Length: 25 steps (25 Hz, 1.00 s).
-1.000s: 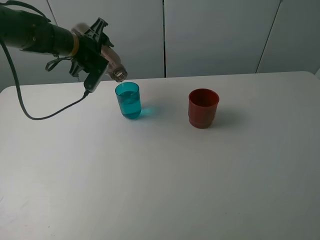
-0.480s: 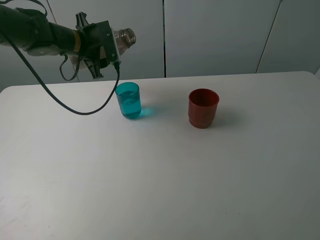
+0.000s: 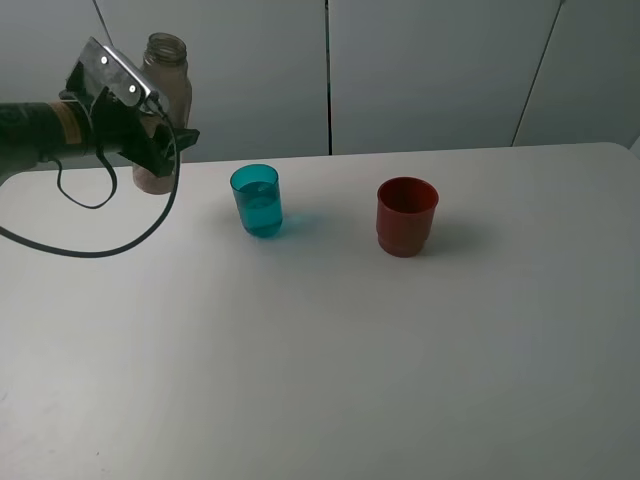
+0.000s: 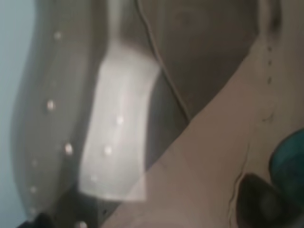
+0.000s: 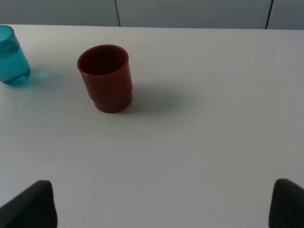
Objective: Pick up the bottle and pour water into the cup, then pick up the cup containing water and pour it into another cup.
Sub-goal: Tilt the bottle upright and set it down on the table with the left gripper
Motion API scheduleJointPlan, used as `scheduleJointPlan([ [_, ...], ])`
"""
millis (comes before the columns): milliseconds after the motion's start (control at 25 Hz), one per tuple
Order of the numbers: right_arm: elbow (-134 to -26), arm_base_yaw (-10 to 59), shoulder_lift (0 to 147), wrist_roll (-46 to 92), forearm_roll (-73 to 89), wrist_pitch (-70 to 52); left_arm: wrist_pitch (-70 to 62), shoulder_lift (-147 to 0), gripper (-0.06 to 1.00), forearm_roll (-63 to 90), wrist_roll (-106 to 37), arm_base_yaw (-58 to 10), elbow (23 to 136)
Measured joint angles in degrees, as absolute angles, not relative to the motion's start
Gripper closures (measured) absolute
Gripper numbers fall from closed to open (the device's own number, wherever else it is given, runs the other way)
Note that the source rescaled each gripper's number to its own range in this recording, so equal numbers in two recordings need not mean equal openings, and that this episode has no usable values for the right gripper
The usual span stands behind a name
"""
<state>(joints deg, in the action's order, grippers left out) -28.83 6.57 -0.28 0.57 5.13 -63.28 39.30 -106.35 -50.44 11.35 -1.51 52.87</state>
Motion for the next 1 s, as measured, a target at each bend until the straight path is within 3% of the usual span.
scheduleJointPlan([
  [400,-28.8,6.6,-0.3,0.6,5.1,-63.3,61.5,-112.3,0.94,-46.3,13.0,13.6,42.6],
  [720,-28.8,6.6,-0.3,0.6,5.1,-63.3,69.4,-124.2,0.94,-41.6,10.5,16.5,42.6],
  [1000,-28.8,6.6,-0.3,0.6,5.1,-63.3,72.1,-126.0,0.94,-40.9,9.1,16.6,43.2],
])
